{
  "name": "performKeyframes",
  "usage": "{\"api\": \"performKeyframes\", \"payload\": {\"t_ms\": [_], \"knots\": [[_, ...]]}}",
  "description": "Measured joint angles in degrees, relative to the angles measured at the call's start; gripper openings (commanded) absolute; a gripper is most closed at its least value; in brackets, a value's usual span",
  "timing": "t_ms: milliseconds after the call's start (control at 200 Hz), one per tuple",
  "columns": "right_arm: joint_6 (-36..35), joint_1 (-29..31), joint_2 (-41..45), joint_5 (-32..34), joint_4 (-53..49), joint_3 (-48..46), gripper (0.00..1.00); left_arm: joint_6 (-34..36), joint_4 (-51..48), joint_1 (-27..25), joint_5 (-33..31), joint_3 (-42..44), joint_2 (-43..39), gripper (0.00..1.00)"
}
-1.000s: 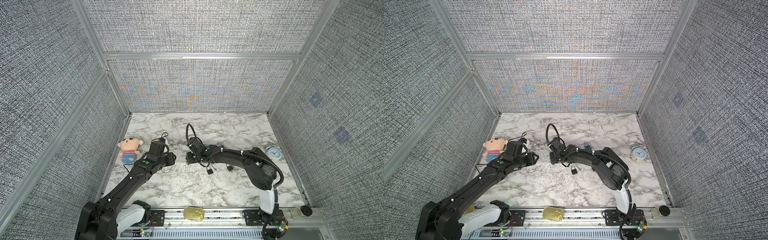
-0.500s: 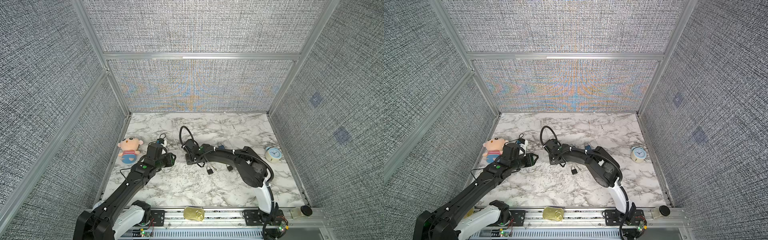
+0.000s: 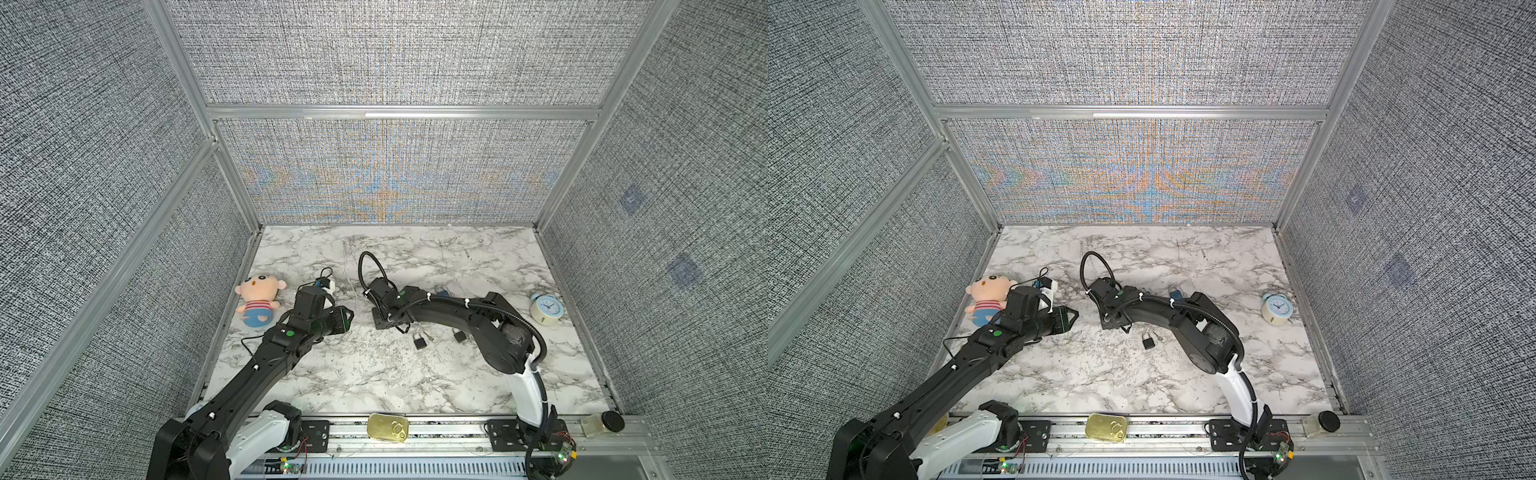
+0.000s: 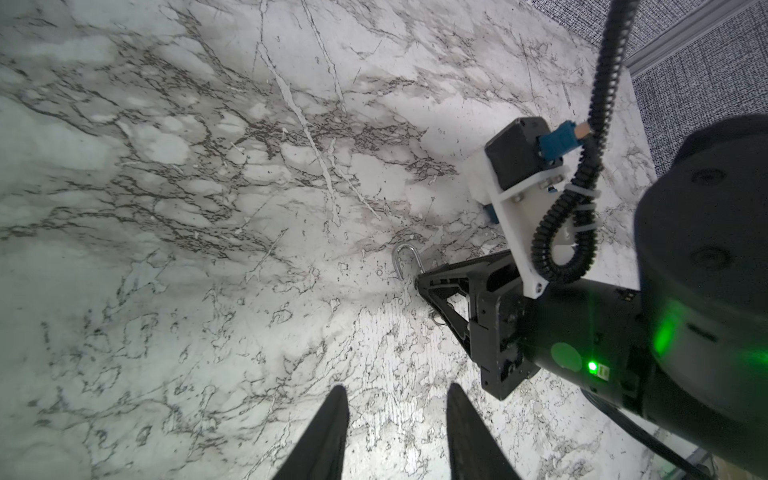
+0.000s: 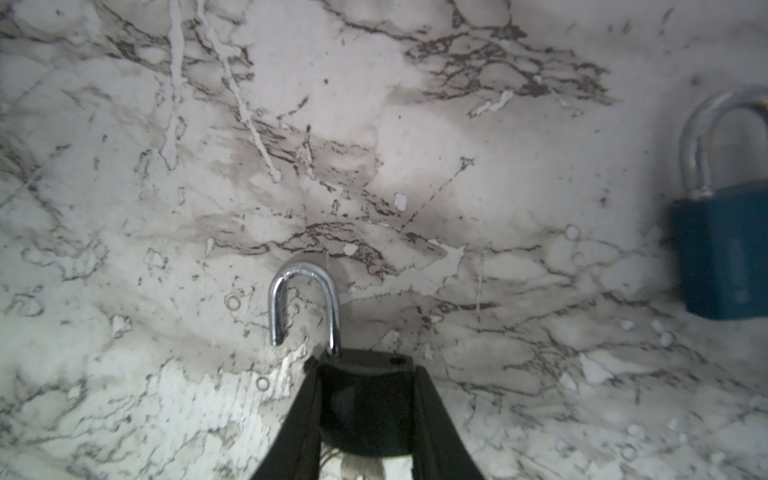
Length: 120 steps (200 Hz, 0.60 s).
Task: Lock with the key
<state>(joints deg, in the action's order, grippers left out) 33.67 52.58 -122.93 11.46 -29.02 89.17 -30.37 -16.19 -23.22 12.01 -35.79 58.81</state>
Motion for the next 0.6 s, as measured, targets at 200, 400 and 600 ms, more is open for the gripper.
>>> {"api": "performKeyframes", "payload": {"t_ms": [200,400,600], "knots": [[-0.4,0.2,0.2,-0.3,0.2,-0.2,0.21,0.2,0.2,0.0,0.1,-0.1,1.3,0.42],[-0.7,0.2,1.4,-1.7,-0.4,-1.2,0.2,0.4,1.1,0.0,1.7,-0.5,4.0,0.41],[-1.1,0.0,5.0,-3.0,0.1,-3.0,0.2,0.3,1.2,0.0,3.1,-3.4,7.5,0.41]]}}
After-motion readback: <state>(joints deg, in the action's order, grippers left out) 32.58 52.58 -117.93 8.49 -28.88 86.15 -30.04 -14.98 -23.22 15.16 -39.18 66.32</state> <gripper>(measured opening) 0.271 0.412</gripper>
